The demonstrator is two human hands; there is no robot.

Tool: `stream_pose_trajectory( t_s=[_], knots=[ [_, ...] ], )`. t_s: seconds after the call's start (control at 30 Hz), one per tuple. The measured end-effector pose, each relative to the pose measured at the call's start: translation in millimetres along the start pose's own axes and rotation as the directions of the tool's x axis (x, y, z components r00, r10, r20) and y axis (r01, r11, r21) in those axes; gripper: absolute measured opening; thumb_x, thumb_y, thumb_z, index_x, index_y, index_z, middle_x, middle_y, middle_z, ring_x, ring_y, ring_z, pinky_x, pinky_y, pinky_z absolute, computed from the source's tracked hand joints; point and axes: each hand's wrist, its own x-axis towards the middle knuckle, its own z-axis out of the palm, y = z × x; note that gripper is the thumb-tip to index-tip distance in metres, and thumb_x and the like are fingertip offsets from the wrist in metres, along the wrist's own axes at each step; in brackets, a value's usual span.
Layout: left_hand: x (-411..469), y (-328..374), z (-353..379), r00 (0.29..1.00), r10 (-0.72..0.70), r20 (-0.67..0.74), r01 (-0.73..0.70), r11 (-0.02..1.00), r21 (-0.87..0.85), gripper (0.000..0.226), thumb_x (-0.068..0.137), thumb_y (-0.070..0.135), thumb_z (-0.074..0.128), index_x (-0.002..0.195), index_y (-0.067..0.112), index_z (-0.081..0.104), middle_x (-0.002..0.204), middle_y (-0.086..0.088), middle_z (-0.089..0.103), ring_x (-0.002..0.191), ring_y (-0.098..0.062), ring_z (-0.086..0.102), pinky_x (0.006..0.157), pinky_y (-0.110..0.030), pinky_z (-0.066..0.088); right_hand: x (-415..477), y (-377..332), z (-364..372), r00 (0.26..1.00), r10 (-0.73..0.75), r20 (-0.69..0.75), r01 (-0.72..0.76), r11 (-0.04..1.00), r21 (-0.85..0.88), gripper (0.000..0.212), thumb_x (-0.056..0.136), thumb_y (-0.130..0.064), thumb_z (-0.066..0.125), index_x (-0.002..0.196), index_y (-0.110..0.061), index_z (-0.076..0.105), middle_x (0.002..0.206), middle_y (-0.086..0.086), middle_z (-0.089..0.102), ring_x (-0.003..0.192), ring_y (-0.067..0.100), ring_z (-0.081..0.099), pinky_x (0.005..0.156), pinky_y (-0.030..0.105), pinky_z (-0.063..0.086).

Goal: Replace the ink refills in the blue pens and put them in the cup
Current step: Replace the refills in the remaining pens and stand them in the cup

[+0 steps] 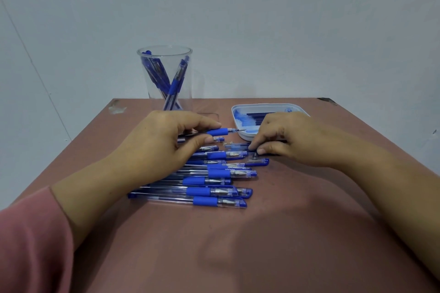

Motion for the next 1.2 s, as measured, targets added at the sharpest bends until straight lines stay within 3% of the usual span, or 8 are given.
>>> stream_pose_trajectory(
  t_s=[0.37,0.63,0.83,0.93,1.07,1.2],
  knots=[
    [0,2,-2,1.0,0.001,0.013,-0.002,1.0,0.011,0.03,0.086,0.029,0.066,0.115,0.035,0.068,0.092,0.039,0.054,0.09,0.018,0.055,0.075,0.001,0.039,0,0,2,1.0,0.003,0.009,-0.003,1.0,-0.001,0.016,0.087,-0.029,0.068,0.101,-0.035,0.073,0.089,-0.013,0.058,0.09,-0.002,0.053,0.072,0.006,0.037],
    [0,1,-2,1.0,-0.004,0.012,0.004,1.0,0.011,0.029,0.086,0.031,0.066,0.114,0.037,0.068,0.088,0.041,0.053,0.089,0.019,0.055,0.073,0.002,0.038,-1,-2,2,1.0,0.001,-0.006,-0.001,1.0,0.0,0.01,0.09,-0.032,0.064,0.097,-0.037,0.069,0.09,-0.017,0.059,0.087,0.0,0.055,0.073,0.012,0.041],
    [0,0,-2,1.0,-0.007,0.011,0.006,1.0,0.013,0.03,0.086,0.032,0.065,0.115,0.037,0.067,0.092,0.039,0.055,0.09,0.017,0.056,0.076,0.001,0.04,-8,-14,-7,0.959,-0.023,-0.283,0.067,0.987,0.146,0.006,0.087,-0.02,0.066,0.088,-0.025,0.069,0.08,-0.02,0.065,0.083,0.001,0.058,0.069,0.006,0.04],
    [0,0,-2,1.0,-0.025,0.0,0.025,1.0,0.005,0.03,0.086,0.035,0.063,0.115,0.038,0.067,0.092,0.041,0.054,0.091,0.017,0.056,0.075,0.001,0.04,-7,-19,-4,0.917,-0.048,-0.397,0.136,0.971,0.197,0.012,0.088,-0.013,0.067,0.089,-0.025,0.067,0.084,-0.017,0.066,0.08,0.0,0.059,0.072,0.008,0.043],
    [0,-2,-1,0.999,-0.042,-0.013,0.042,0.999,-0.018,0.029,0.087,0.03,0.066,0.115,0.038,0.067,0.09,0.043,0.054,0.092,0.017,0.056,0.076,0.001,0.039,-4,-18,2,0.89,-0.062,-0.452,0.185,0.955,0.233,0.019,0.089,-0.014,0.067,0.09,-0.033,0.065,0.085,-0.018,0.067,0.081,0.002,0.063,0.075,0.01,0.046],
    [-1,-1,1,0.999,-0.048,-0.023,0.046,0.997,-0.058,0.029,0.086,0.028,0.068,0.114,0.038,0.068,0.085,0.045,0.055,0.092,0.016,0.058,0.076,0.0,0.039,-2,-21,5,0.89,-0.049,-0.452,0.195,0.939,0.282,0.019,0.089,-0.017,0.066,0.091,-0.036,0.065,0.087,-0.034,0.064,0.084,0.001,0.064,0.077,0.01,0.046]
  ],
)
